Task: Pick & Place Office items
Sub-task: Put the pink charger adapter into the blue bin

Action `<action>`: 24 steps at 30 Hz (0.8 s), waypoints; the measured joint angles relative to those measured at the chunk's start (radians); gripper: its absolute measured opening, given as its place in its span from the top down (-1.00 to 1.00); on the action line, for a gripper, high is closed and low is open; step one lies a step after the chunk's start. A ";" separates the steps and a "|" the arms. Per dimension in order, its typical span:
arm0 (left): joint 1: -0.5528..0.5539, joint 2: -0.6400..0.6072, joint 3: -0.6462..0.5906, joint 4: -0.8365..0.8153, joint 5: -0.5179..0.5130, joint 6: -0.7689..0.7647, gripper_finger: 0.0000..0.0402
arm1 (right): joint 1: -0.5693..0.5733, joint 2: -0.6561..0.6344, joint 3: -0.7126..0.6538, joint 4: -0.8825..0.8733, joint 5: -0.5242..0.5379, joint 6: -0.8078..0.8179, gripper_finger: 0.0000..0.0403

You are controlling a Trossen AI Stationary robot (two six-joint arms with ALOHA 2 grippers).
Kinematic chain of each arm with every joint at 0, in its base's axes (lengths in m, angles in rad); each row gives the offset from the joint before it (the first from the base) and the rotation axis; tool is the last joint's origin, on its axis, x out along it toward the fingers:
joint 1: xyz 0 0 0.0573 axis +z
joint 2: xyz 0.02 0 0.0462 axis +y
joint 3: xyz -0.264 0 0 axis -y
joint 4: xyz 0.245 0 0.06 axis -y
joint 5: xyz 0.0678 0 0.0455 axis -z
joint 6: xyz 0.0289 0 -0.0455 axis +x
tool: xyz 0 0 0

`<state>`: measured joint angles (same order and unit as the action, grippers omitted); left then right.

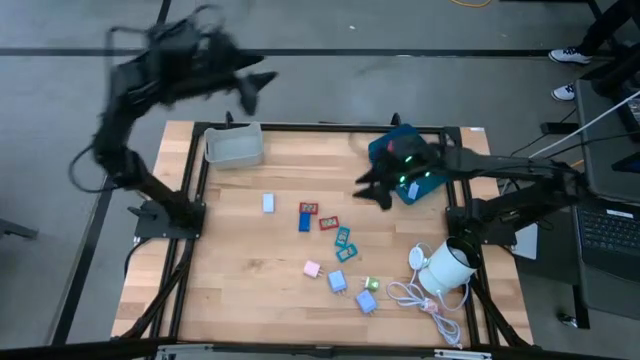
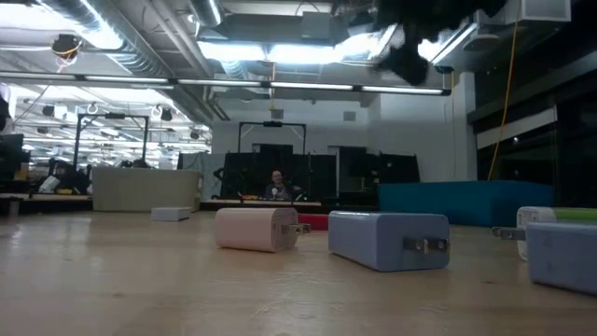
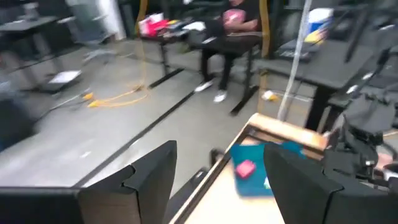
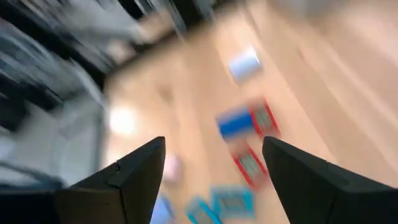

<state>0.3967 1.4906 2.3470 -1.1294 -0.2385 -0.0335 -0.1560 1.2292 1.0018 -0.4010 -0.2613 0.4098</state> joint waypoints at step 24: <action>-0.817 -0.198 -0.159 -0.442 -0.678 -0.558 -0.17 | 0.372 0.806 0.734 -0.437 0.292 0.141 -0.37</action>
<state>-0.4206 1.2925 2.1876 -1.5711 -0.9165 -0.5910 0.2162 2.0352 1.7354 -0.8382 0.0307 0.5504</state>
